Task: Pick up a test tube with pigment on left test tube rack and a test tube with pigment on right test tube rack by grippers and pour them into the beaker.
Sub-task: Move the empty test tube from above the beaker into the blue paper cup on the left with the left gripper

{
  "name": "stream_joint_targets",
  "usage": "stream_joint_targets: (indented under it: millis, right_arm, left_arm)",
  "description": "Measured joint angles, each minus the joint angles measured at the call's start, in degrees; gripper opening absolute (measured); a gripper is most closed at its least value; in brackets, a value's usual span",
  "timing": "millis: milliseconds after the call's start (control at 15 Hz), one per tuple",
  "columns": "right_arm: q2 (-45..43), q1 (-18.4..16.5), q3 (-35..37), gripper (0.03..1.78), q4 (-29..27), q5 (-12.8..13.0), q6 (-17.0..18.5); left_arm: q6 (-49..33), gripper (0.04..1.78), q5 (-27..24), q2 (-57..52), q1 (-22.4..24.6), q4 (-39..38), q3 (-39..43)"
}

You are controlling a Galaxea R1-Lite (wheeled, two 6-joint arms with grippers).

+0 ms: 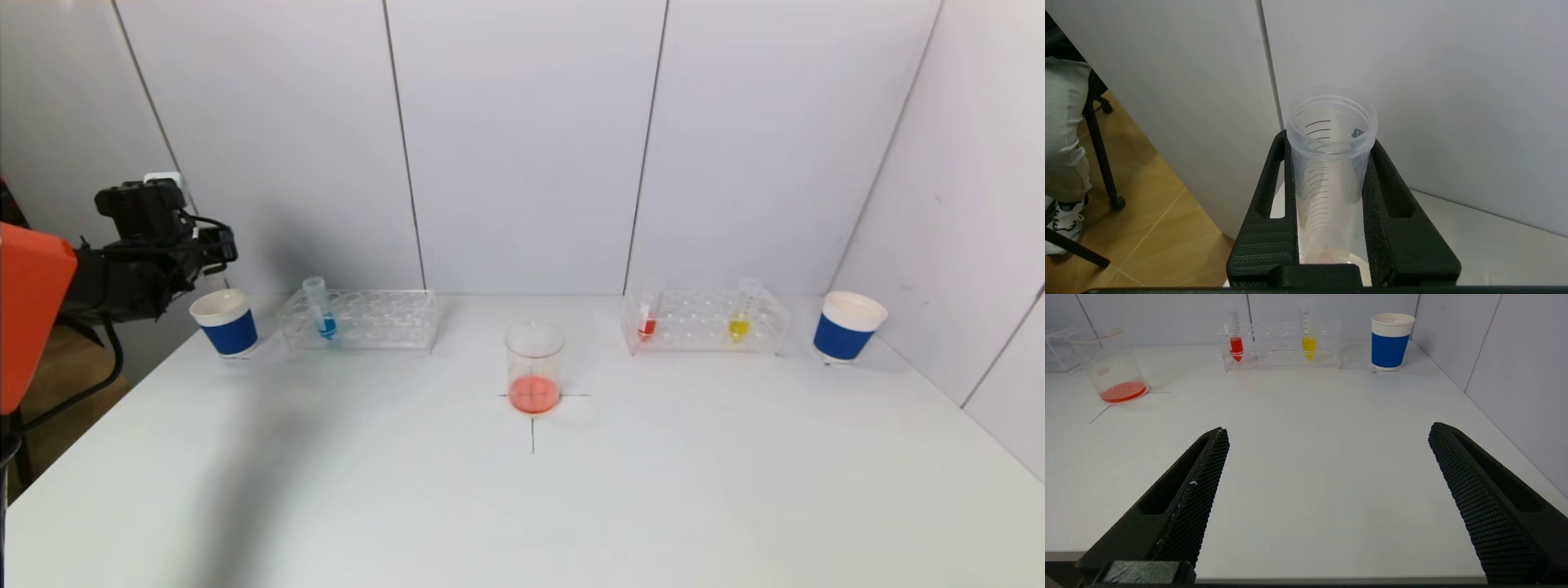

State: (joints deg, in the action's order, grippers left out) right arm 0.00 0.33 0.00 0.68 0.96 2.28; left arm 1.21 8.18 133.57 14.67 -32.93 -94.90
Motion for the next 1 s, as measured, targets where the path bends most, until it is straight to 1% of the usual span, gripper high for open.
stream_joint_targets:
  millis: [533,1000]
  right_arm:
    - [0.0,0.0,0.0,1.77,0.02,0.0,0.0]
    - [0.0,0.0,0.0,1.77,0.0,0.0,0.0]
  left_arm:
    - [0.11,0.46,-0.06,-0.77,-0.11,-6.81,9.79]
    - [0.2,0.46,-0.02,-2.97,-0.2,-9.29,15.19]
